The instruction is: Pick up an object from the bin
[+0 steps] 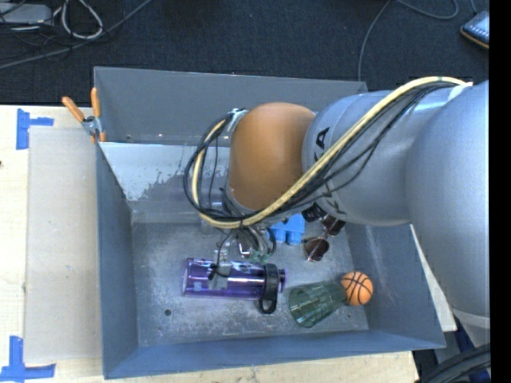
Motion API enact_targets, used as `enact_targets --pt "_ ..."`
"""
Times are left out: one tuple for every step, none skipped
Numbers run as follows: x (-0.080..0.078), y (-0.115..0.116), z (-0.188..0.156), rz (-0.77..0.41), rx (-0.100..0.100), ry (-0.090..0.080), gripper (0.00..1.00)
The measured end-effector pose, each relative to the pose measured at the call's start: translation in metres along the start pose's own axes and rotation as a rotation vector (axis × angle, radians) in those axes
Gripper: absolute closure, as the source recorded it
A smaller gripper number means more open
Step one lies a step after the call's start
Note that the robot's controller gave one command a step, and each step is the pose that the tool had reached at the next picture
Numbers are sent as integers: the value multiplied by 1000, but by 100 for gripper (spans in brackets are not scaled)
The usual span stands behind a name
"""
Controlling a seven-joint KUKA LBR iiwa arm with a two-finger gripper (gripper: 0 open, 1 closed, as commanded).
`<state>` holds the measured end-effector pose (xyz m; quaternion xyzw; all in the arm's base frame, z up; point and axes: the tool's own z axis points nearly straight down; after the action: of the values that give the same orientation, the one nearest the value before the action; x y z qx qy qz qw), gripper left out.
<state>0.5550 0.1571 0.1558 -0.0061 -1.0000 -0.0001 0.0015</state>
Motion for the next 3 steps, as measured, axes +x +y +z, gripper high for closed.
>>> enact_targets --pt "0 0 0 1 0 0 100" --pt "0 0 0 1 0 0 100" --pt "16 -35 21 1 -1 -1 100"
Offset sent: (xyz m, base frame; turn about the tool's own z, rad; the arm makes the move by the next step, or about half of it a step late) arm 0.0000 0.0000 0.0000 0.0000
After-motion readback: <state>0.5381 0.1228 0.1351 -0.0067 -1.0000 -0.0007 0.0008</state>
